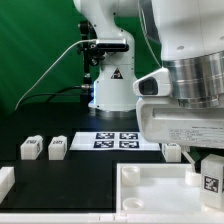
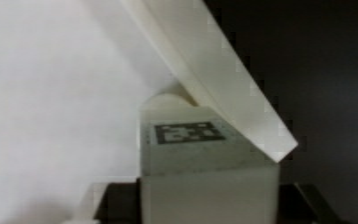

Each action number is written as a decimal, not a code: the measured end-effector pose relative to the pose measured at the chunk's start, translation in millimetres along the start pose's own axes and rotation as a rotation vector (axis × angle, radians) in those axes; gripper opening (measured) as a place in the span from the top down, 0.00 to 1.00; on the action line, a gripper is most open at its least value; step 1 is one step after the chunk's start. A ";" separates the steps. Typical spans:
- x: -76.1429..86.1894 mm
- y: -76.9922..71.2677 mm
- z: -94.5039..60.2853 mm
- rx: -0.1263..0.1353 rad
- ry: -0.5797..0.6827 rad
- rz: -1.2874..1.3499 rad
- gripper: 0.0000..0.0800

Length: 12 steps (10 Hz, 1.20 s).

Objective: Assemble one leg

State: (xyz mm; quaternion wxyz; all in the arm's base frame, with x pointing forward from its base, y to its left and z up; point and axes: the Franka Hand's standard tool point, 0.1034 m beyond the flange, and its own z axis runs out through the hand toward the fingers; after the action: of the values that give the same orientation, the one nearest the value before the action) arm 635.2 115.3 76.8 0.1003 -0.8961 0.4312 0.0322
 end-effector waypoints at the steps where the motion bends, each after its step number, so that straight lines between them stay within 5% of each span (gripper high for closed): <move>1: 0.9 1.8 2.5 0.025 -0.011 0.231 0.61; 2: 1.0 2.9 3.0 0.048 -0.026 0.409 0.61; 5: -0.6 3.4 3.6 0.049 -0.036 0.446 0.62; 6: -0.9 3.5 4.0 0.049 -0.037 0.421 0.53; 7: -2.0 4.1 4.4 0.039 -0.036 0.363 0.53; 8: -5.0 3.9 4.1 0.009 -0.043 0.198 0.29; 9: -6.3 2.1 3.5 -0.036 -0.037 -0.052 0.29; 10: -7.8 -1.1 2.6 -0.053 -0.049 -0.186 0.21; 12: -5.7 0.0 3.1 -0.048 -0.051 -0.426 0.19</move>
Offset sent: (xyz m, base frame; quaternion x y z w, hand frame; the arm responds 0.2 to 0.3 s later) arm 0.0000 0.0000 0.0000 0.0000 0.0000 0.0899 0.9960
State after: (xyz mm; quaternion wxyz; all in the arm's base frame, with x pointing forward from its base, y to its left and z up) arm 631.7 120.3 74.6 0.0944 -0.9680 0.2283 0.0431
